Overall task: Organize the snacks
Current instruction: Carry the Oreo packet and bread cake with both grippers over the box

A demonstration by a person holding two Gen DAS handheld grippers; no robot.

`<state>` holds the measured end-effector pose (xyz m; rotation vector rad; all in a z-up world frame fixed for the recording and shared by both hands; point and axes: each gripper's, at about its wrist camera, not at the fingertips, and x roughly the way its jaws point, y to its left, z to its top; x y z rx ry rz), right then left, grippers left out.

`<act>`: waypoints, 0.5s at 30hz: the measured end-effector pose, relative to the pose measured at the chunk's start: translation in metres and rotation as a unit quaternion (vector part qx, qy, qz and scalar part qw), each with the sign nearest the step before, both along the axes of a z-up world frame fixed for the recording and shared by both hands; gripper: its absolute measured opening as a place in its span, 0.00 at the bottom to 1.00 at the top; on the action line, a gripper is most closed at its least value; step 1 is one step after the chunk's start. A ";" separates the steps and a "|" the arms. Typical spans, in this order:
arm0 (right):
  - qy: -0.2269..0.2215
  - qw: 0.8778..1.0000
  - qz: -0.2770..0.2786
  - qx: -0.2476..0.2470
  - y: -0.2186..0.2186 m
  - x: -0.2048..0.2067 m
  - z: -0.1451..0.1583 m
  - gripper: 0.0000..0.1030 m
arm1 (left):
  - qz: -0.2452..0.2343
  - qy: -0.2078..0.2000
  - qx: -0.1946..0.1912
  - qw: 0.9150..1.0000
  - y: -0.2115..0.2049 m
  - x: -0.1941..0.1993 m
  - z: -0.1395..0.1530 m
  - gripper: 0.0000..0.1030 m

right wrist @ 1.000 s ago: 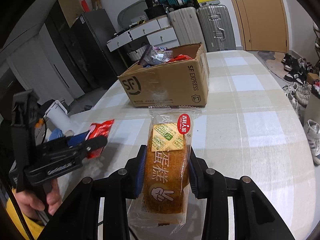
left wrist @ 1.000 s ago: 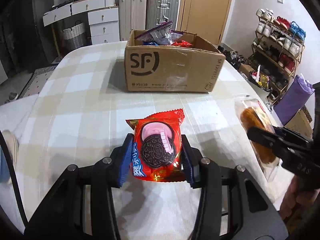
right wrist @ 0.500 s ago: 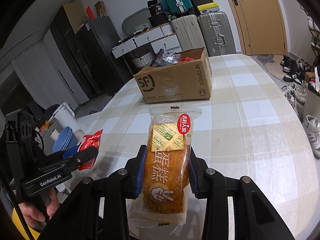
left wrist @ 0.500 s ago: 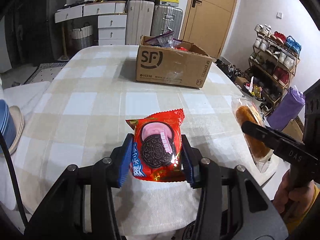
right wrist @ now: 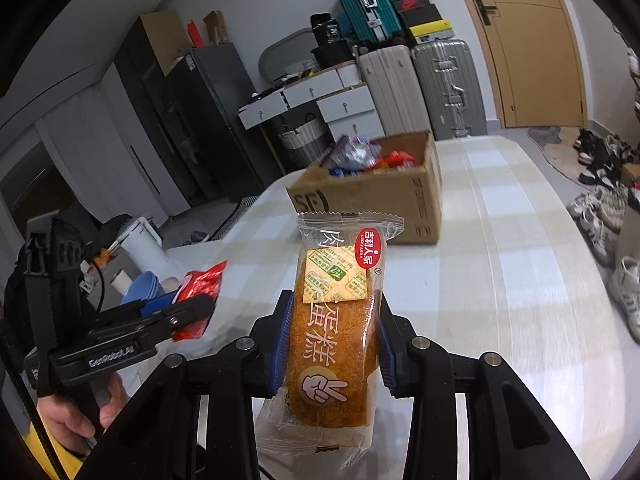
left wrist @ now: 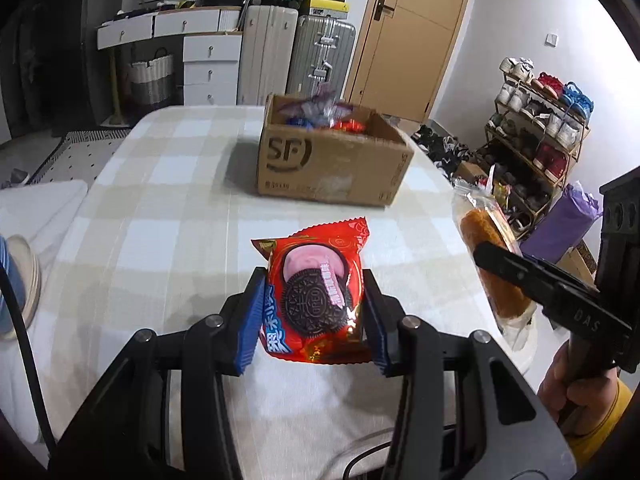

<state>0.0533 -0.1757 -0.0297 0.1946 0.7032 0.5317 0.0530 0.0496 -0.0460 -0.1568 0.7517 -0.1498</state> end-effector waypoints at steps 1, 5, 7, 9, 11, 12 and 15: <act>-0.003 1.000 0.001 0.001 0.000 0.005 0.005 0.36 | -0.002 -0.002 0.001 1.000 -0.001 0.007 0.005 0.40; -0.015 1.000 0.004 0.003 0.000 0.033 0.028 0.36 | -0.009 -0.008 0.006 1.000 -0.003 0.043 0.026 0.40; -0.017 1.000 0.004 0.001 0.001 0.049 0.036 0.36 | -0.016 -0.015 0.009 1.000 -0.004 0.064 0.038 0.40; -0.016 1.000 0.003 -0.002 0.002 0.069 0.042 0.36 | -0.022 -0.028 0.032 0.999 -0.008 0.086 0.049 0.40; -0.011 1.000 0.000 0.000 0.003 0.090 0.046 0.36 | -0.024 -0.030 0.045 0.998 -0.010 0.110 0.057 0.40; -0.007 1.000 0.000 0.001 0.003 0.102 0.046 0.36 | -0.025 -0.029 0.048 0.998 -0.011 0.121 0.060 0.40; 0.001 1.000 -0.005 -0.001 0.004 0.131 0.048 0.36 | -0.044 -0.012 0.045 0.998 -0.018 0.167 0.062 0.40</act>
